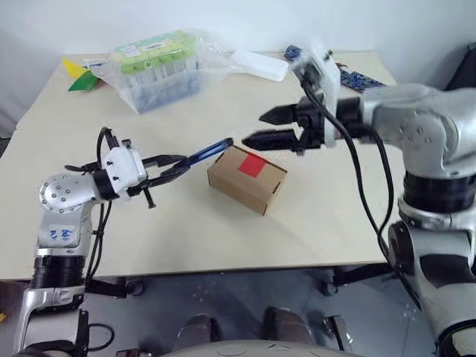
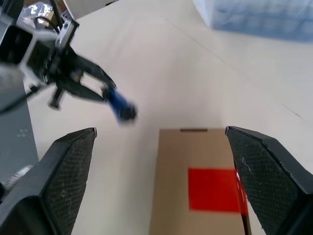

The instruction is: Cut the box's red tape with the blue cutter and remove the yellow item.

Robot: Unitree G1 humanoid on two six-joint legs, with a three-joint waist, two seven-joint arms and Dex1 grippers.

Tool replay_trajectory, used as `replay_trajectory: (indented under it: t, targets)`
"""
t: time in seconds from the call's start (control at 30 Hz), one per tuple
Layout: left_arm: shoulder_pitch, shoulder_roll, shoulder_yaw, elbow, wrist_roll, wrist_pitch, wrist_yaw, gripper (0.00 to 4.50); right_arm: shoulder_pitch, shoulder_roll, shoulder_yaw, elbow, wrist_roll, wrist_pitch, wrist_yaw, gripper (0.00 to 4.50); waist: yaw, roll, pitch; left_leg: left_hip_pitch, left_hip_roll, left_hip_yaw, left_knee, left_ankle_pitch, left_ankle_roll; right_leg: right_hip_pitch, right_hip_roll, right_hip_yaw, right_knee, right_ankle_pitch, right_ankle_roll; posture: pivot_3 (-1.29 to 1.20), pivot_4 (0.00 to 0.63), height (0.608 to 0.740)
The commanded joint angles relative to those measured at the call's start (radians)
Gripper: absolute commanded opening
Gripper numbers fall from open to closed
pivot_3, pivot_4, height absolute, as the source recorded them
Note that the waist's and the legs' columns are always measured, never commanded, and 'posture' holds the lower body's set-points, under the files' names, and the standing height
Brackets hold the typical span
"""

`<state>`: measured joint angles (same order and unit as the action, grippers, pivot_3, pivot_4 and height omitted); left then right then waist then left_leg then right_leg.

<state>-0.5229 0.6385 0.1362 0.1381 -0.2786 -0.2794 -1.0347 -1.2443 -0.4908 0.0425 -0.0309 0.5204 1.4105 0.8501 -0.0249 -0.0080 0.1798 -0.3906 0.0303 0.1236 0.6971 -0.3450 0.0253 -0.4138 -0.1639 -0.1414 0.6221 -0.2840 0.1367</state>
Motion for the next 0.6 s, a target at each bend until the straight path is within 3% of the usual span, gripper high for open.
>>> replay_trajectory:
  t: [0.03,0.6]
  targets:
    - [-0.027,-0.010,-0.006,0.024,0.015,-0.074,0.017,0.46,-0.041,0.008,0.024,0.081,0.002,0.020,-0.026,4.44,-0.003,0.000,0.000,-0.001,0.000,0.000,0.000,0.000,0.000,0.000,0.000,-0.001,0.000,0.000,0.000,0.00,0.150,0.740]
    - [-0.055,-0.035,-0.049,0.080,0.034,-0.149,0.034,0.46,-0.078,0.072,0.060,0.161,0.079,0.039,-0.012,4.44,-0.004,0.000,0.000,-0.002,0.000,0.002,-0.002,0.000,0.000,0.000,0.000,-0.004,-0.001,0.000,0.001,0.00,0.150,0.740]
